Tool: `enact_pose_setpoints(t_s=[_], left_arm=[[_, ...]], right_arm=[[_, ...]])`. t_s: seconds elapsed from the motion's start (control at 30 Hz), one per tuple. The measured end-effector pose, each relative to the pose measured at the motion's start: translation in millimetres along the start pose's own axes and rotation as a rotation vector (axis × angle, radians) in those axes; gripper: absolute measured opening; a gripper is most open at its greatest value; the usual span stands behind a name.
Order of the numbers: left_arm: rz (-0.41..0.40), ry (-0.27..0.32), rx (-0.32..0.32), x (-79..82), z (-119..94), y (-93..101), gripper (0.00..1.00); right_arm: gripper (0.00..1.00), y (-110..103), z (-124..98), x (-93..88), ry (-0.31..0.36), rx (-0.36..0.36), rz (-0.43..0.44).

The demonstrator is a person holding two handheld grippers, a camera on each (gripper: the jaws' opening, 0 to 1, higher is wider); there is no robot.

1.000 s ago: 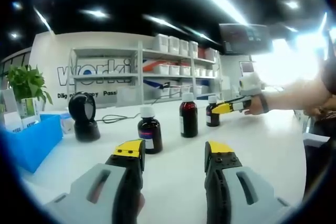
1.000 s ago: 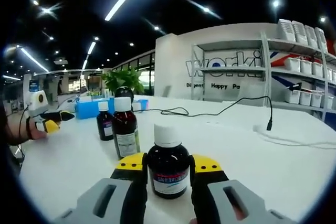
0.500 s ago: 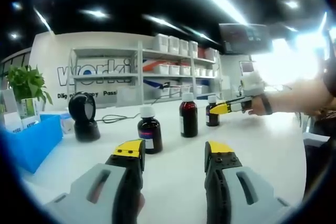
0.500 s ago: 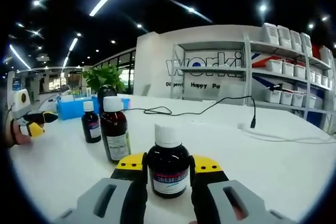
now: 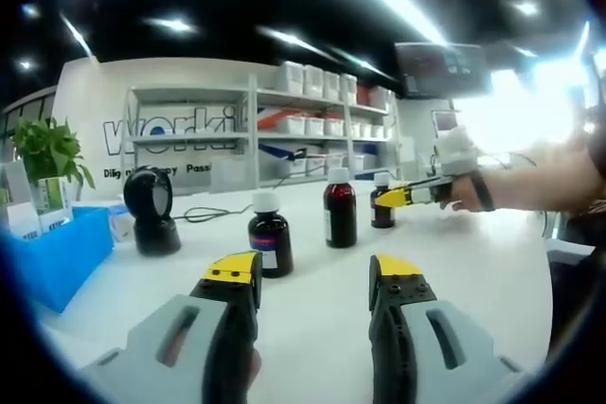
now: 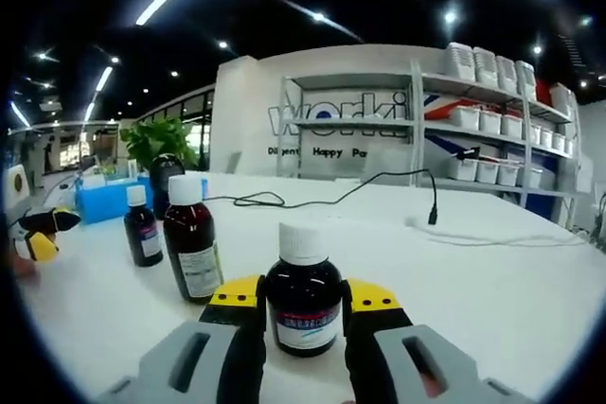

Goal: Rotate the medicine bottle to make it face forward pick up the medicine bottle inspect the drug traceability code place the medicine on the table

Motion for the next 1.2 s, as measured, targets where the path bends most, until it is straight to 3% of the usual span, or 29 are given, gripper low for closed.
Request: enact_pose_setpoints(t_s=[0.33,0.47,0.67,1.0,1.1,1.2], left_arm=[[0.002,0.001,-0.002,0.3,0.0,1.0,0.36],[0.001,0.002,-0.004,0.1,0.2,0.9,0.36],[0.000,0.001,-0.004,-0.2,-0.1,0.8,0.36],[0.007,-0.006,-0.006,-1.8,0.7,0.3,0.36],[0.009,-0.010,-0.006,-1.9,0.7,1.0,0.36],[0.011,-0.014,-0.006,-2.4,0.9,1.2,0.36]], right_arm=[[0.27,-6.1,-0.9,-3.7,0.037,-0.158,0.040],[0.27,-10.5,0.2,-3.0,0.030,-0.227,-0.039],[0.27,-11.3,-1.3,-6.9,0.049,-0.262,-0.006],[0.28,-8.4,-3.5,-12.1,0.043,-0.219,0.040],[0.39,-14.1,-4.9,-12.1,0.050,-0.162,0.033],[0.41,-16.3,-5.4,-10.4,0.034,-0.094,0.010]])
Point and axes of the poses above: the point that each gripper's makers call its tool centre point, and the gripper's own axes: z roughly forward along the fingers, y roughly to its right, x roughly out of its top, the point moved 5 cm from there along -z, roughly backward along the fingers, and after that the axes turned 11 degrees about z, right-handed, at the moved point
